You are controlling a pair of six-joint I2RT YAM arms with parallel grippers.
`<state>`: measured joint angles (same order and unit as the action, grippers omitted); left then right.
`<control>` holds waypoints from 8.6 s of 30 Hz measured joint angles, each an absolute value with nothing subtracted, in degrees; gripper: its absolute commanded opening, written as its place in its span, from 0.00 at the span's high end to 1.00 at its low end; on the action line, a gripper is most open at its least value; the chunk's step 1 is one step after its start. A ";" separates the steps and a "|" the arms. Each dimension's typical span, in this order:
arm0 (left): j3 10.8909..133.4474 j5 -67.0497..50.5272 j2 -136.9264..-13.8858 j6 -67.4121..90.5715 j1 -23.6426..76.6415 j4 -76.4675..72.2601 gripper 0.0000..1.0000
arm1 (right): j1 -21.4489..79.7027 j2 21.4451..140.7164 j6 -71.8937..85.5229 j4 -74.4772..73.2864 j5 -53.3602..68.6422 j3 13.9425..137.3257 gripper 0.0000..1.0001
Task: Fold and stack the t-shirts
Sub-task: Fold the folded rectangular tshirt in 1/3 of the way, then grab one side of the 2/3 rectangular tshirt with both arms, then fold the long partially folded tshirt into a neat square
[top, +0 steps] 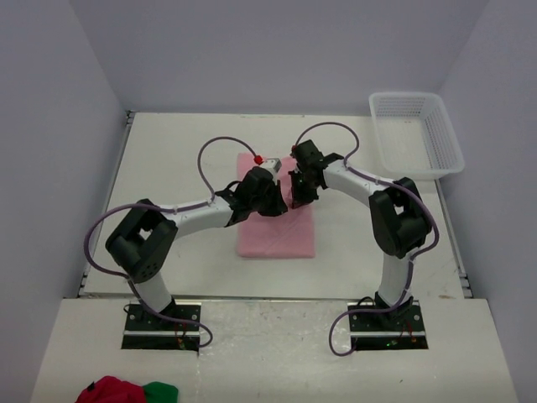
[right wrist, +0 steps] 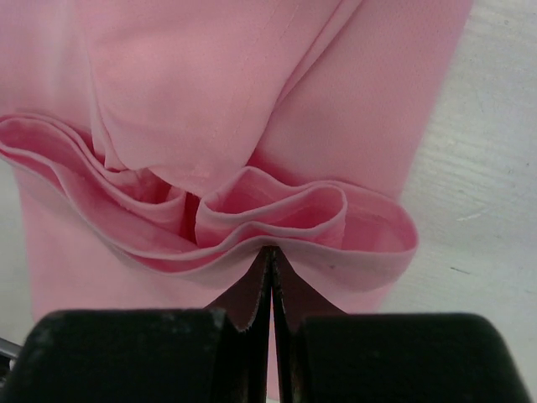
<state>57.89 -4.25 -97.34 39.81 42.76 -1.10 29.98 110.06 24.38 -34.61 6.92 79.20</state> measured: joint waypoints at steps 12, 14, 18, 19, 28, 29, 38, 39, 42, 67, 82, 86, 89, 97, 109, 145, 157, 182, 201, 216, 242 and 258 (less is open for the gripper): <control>57.69 -5.65 -104.05 38.17 36.82 -2.35 1.00 | 28.29 114.08 24.36 -35.53 7.20 80.64 1.00; 56.23 -6.09 -104.05 37.85 34.50 -3.09 1.00 | 27.94 114.45 24.38 -35.86 7.20 80.71 1.00; 54.13 -6.72 -104.05 37.39 30.52 -3.70 1.00 | 27.18 115.22 24.47 -36.56 7.20 80.79 1.00; 53.93 -6.83 -104.03 37.23 29.74 -4.08 1.00 | 26.96 115.42 24.49 -36.67 7.20 80.79 1.00; 51.88 -8.27 -103.96 36.71 28.91 -8.40 1.00 | 26.33 117.51 24.58 -38.22 8.12 83.59 1.00; 51.75 -8.51 -103.92 36.49 28.88 -8.64 1.00 | 26.28 117.71 24.58 -38.35 8.19 83.88 1.00; 48.58 -8.01 -98.50 34.94 28.91 -6.61 1.00 | 26.11 116.57 22.90 -38.89 6.68 84.73 1.00; 48.34 -7.62 -97.45 34.76 28.91 -6.13 0.99 | 26.09 115.61 22.74 -38.87 6.50 84.60 1.00; 47.97 -6.15 -93.89 33.95 28.93 -4.19 0.94 | 26.06 110.45 22.17 -38.70 6.09 83.40 1.00; 24.56 -24.75 -69.87 38.24 18.90 5.02 0.53 | 25.06 68.62 32.71 -22.61 20.95 39.35 0.43; 21.41 -29.95 -69.43 39.33 18.50 -0.36 0.48 | 25.06 72.95 37.17 -12.36 25.04 32.82 0.46; 22.63 -26.68 -69.60 38.37 18.41 4.19 0.50 | 25.06 72.55 37.17 -12.34 25.04 32.82 0.46; 23.35 -24.51 -68.79 38.33 18.39 7.11 0.53 | 25.06 72.49 37.15 -12.36 25.02 32.82 0.46; 25.04 -22.26 -61.67 38.35 18.39 12.43 0.51 | 25.06 72.49 37.15 -12.27 25.02 32.82 0.46; 27.05 -21.82 -71.33 37.58 18.39 12.38 0.41 | 25.06 70.59 37.01 -12.62 24.58 32.82 0.46; 24.73 -26.89 -74.30 36.88 18.37 4.47 0.54 | 25.06 77.28 37.69 -11.35 21.98 32.82 0.42; 23.75 -28.82 -77.67 37.65 17.02 2.20 1.00 | 25.06 78.37 38.02 -11.07 21.98 32.82 0.42; 22.96 -31.44 -79.13 37.89 17.69 -1.43 1.00 | 27.29 82.96 42.28 -5.02 22.87 32.60 0.59; 22.15 -31.44 -77.73 37.87 17.69 -1.06 1.00 | 29.85 86.21 44.12 -1.98 23.49 32.42 1.00; 18.35 -31.16 -56.31 38.39 19.81 12.45 1.00 | 37.85 78.91 41.76 -10.68 18.59 33.45 1.00; 43.33 -21.98 -50.52 41.56 24.38 29.26 1.00 | 44.18 65.30 40.88 -32.27 4.43 52.10 1.00; 65.91 -12.05 -99.50 33.43 16.14 16.91 1.00 | 25.71 114.50 26.30 -36.12 11.60 91.64 1.00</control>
